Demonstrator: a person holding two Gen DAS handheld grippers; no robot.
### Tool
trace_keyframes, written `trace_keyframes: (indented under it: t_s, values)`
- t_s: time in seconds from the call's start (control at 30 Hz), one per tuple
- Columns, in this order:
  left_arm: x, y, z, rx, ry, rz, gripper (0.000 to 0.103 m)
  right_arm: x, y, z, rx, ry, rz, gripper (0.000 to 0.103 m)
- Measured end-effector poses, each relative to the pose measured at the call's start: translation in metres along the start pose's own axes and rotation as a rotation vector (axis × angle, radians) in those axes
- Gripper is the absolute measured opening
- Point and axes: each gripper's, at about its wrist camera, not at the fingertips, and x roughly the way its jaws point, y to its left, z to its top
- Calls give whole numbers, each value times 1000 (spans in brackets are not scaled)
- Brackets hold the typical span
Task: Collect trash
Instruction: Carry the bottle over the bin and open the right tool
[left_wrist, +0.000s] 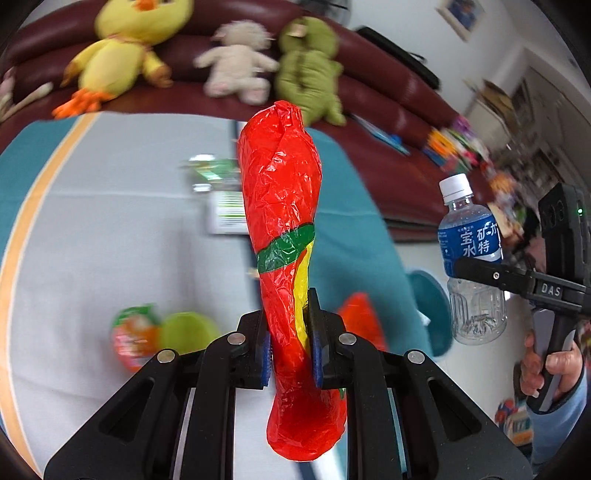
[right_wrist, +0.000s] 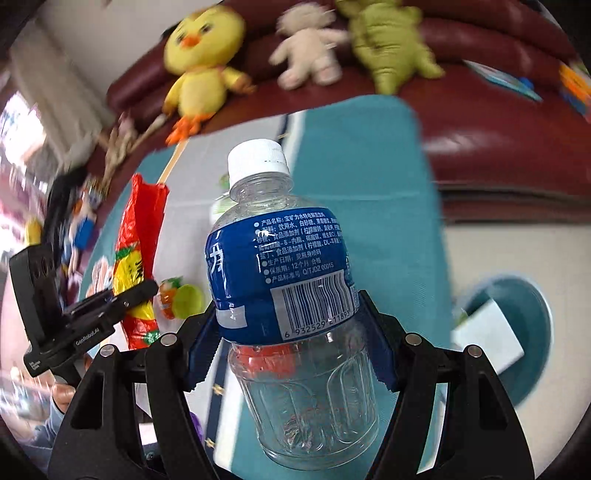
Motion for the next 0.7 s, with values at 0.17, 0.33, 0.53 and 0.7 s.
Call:
trace_keyframes:
  t_s: [0.17, 0.33, 0.53, 0.7]
  values:
    - [22, -69, -1, 110, 43, -55, 17, -40, -81, -32, 152, -69, -41, 66]
    - [52, -125, -1, 189, 91, -75, 17, -57, -156, -67, 285, -105, -84, 66]
    - [88, -175, -6, 257, 150, -80, 17, -46, -210, -95, 367, -90, -95, 66]
    - [111, -197, -9, 284, 186, -73, 17, -26, -231, -98, 355, -54, -105, 66]
